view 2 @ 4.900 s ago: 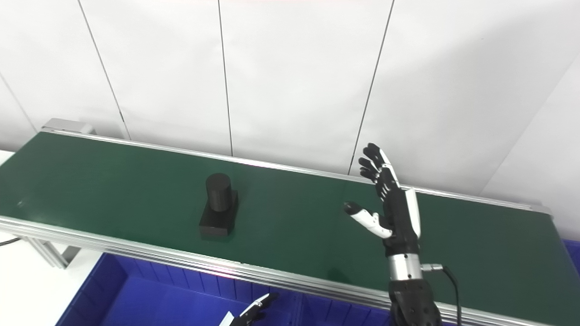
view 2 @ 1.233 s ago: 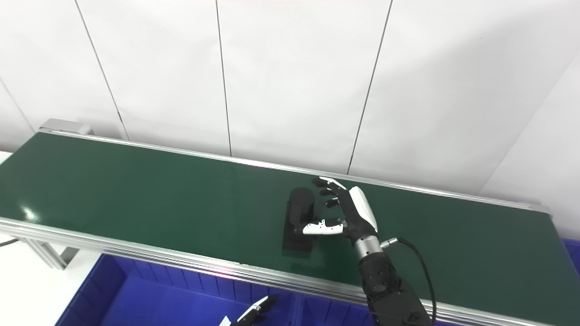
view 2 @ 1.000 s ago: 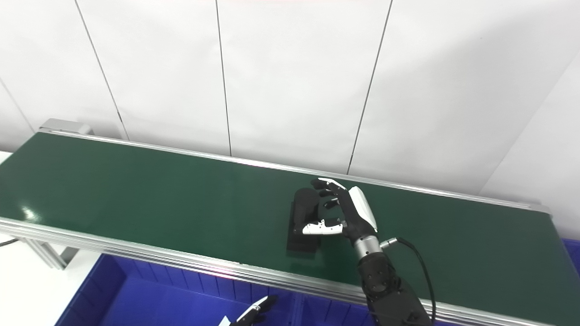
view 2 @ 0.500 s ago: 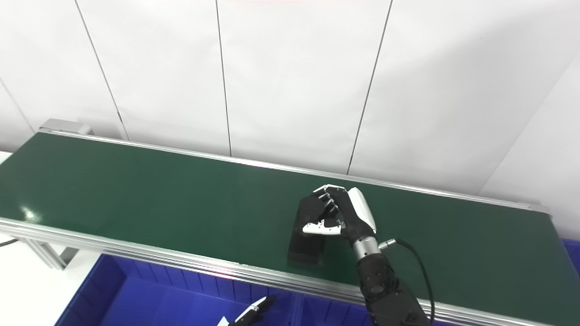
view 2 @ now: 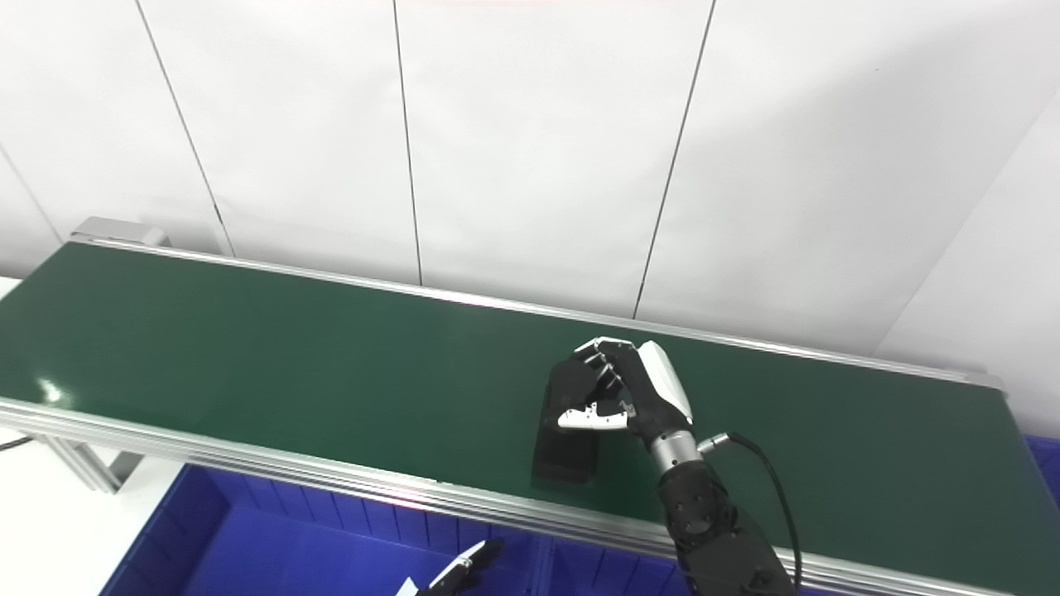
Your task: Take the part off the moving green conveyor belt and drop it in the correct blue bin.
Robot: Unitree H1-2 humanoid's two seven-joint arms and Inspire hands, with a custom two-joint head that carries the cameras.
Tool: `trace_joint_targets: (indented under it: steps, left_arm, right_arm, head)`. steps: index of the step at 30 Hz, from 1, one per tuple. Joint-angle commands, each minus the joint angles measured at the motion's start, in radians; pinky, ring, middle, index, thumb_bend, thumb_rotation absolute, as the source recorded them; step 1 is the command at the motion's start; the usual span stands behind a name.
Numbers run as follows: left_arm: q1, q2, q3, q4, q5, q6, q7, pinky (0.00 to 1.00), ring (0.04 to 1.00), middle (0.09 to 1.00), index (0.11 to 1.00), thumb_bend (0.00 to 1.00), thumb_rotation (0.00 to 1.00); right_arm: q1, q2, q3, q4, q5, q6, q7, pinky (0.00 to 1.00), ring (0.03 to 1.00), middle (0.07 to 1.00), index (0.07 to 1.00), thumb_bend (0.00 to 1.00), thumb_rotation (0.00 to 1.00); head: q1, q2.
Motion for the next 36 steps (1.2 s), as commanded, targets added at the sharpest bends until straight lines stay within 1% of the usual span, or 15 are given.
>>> trace_joint_targets:
  steps: [1, 5, 6, 8, 9, 16, 17, 18, 19, 20, 21, 23, 29, 32, 36]
  left_arm:
    - [-0.007, -0.007, 0.01, -0.019, 0.0, -0.035, -0.009, 0.92, 0.939, 0.933, 0.907, 0.91, 0.79]
    - [-0.007, -0.013, 0.028, -0.024, -0.01, -0.035, -0.031, 0.95, 0.97, 0.956, 0.922, 0.93, 0.79]
    - [-0.009, -0.014, 0.033, -0.026, -0.011, -0.035, -0.036, 0.96, 0.975, 0.962, 0.929, 0.92, 0.79]
    - [-0.01, -0.016, 0.045, -0.032, -0.017, -0.035, -0.053, 0.97, 0.982, 0.969, 0.941, 0.92, 0.8]
    - [-0.009, -0.017, 0.051, -0.035, -0.021, -0.035, -0.063, 0.99, 0.993, 0.982, 0.96, 0.91, 0.81]
    - [0.008, -0.038, 0.121, -0.056, -0.05, -0.035, -0.141, 0.99, 1.0, 1.0, 0.998, 0.91, 0.89]
    - [0.01, -0.04, 0.132, -0.06, -0.053, -0.035, -0.154, 0.99, 1.0, 1.0, 1.0, 0.91, 0.9]
    - [0.012, -0.042, 0.141, -0.064, -0.055, -0.035, -0.166, 1.0, 1.0, 1.0, 1.0, 0.91, 0.91]
    - [0.013, -0.04, 0.147, -0.073, -0.051, -0.035, -0.171, 1.0, 1.0, 1.0, 1.0, 0.91, 0.94]
    - [0.014, -0.04, 0.153, -0.079, -0.047, -0.035, -0.175, 1.0, 1.0, 1.0, 1.0, 0.91, 0.94]
    - [0.018, -0.037, 0.16, -0.09, -0.049, -0.035, -0.185, 1.0, 1.0, 1.0, 1.0, 0.9, 0.97]
    - [0.026, -0.033, 0.18, -0.115, -0.065, -0.035, -0.217, 1.0, 1.0, 1.0, 1.0, 0.9, 0.98]
    - [0.042, -0.029, 0.234, -0.156, -0.072, -0.035, -0.265, 1.0, 1.0, 1.0, 1.0, 0.78, 1.0]
    - [0.044, -0.026, 0.277, -0.174, -0.095, -0.035, -0.312, 1.0, 1.0, 1.0, 1.0, 0.78, 0.98]
    - [0.048, -0.029, 0.338, -0.198, -0.126, -0.035, -0.386, 0.98, 0.994, 0.998, 1.0, 0.8, 0.94]
  right_arm:
    - [-0.008, -0.003, -0.007, -0.091, 0.008, 0.014, 0.01, 0.25, 0.321, 0.422, 0.529, 0.52, 0.0]
    - [0.038, -0.008, -0.015, -0.21, 0.01, 0.032, 0.027, 0.28, 0.35, 0.425, 0.529, 0.52, 0.0]
    - [0.046, -0.007, -0.019, -0.235, 0.013, 0.036, 0.03, 0.29, 0.354, 0.426, 0.527, 0.52, 0.0]
    - [0.067, -0.005, -0.029, -0.294, 0.021, 0.053, 0.037, 0.29, 0.358, 0.428, 0.527, 0.52, 0.0]
    - [0.078, -0.003, -0.035, -0.324, 0.026, 0.064, 0.042, 0.27, 0.333, 0.42, 0.525, 0.52, 0.0]
    - [0.16, -0.005, -0.07, -0.474, 0.022, 0.086, 0.033, 0.26, 0.325, 0.423, 0.523, 0.52, 0.0]
    - [0.179, -0.008, -0.078, -0.505, 0.02, 0.094, 0.031, 0.25, 0.309, 0.417, 0.524, 0.52, 0.0]
    - [0.192, -0.009, -0.084, -0.527, 0.02, 0.099, 0.03, 0.24, 0.303, 0.415, 0.525, 0.52, 0.0]
    - [0.213, -0.014, -0.091, -0.559, 0.016, 0.104, 0.028, 0.24, 0.307, 0.416, 0.525, 0.52, 0.0]
    - [0.226, -0.017, -0.096, -0.581, 0.013, 0.109, 0.028, 0.25, 0.308, 0.416, 0.525, 0.52, 0.0]
    - [0.248, -0.025, -0.102, -0.614, 0.012, 0.115, 0.033, 0.25, 0.308, 0.416, 0.525, 0.52, 0.0]
    - [0.299, -0.044, -0.121, -0.682, 0.021, 0.125, 0.041, 0.24, 0.304, 0.416, 0.524, 0.52, 0.0]
    - [0.41, -0.067, -0.166, -0.838, 0.039, 0.198, 0.067, 0.24, 0.3, 0.416, 0.525, 0.52, 0.0]
    - [0.491, -0.074, -0.199, -0.923, 0.051, 0.225, 0.067, 0.24, 0.306, 0.419, 0.525, 0.52, 0.0]
    - [0.556, -0.072, -0.225, -0.994, 0.05, 0.269, 0.068, 0.24, 0.306, 0.414, 0.525, 0.52, 0.0]
  head:
    - [-0.03, 0.01]
    - [-0.127, 0.044]
    - [-0.173, 0.066]
    - [-0.213, 0.084]
    - [-0.213, 0.084]
    - [-0.336, 0.083]
    - [-0.374, 0.09]
    - [-0.374, 0.09]
    - [-0.429, 0.106]
    - [-0.429, 0.106]
    - [-0.482, 0.124]
    - [-0.529, 0.146]
    - [-0.606, 0.197]
    - [-0.659, 0.237]
    - [-0.711, 0.267]
